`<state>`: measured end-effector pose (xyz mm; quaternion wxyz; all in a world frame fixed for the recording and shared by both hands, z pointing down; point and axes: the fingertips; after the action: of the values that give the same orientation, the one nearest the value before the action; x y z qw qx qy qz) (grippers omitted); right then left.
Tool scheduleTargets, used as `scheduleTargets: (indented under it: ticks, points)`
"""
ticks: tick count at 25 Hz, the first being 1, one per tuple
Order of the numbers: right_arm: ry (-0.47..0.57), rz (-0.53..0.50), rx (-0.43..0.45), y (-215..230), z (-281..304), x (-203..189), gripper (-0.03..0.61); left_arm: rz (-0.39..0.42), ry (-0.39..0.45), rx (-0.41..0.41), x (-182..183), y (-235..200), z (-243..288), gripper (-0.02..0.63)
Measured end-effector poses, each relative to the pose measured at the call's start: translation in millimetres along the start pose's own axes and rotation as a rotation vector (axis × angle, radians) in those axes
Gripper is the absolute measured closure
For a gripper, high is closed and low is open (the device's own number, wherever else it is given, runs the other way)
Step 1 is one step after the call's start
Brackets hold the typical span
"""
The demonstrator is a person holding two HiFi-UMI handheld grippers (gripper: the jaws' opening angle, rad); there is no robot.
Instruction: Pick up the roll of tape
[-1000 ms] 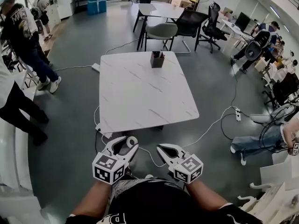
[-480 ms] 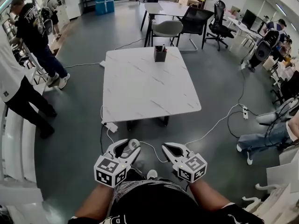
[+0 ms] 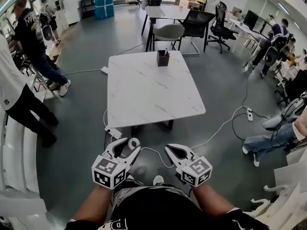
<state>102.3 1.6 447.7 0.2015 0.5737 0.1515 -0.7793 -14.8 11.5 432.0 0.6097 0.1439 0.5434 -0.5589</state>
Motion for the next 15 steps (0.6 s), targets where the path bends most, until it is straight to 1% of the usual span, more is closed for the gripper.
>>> scheduleTargets:
  ticks: [6, 9, 15]
  points:
    - [0.017, 0.028, -0.027, -17.7, 14.9, 21.5, 0.575, 0.000, -0.041, -0.002, -0.2, -22.8, -18.0, 0.403]
    - [0.018, 0.033, -0.041, -20.4, 22.5, 24.9, 0.575, -0.009, -0.043, -0.011, 2.0, -32.4, -18.4, 0.403]
    - [0.013, 0.040, -0.071, -20.9, 36.8, 24.7, 0.575, 0.001, -0.040, -0.041, 6.7, -42.2, -18.9, 0.403]
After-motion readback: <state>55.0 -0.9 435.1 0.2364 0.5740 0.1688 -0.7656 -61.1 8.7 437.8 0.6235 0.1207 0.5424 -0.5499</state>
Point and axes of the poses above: the fingertips, and each gripper's own axes: z forward along the fingers, y to its right, x out of its top, and after that the axes turned 14 degrees about -z, right-handed
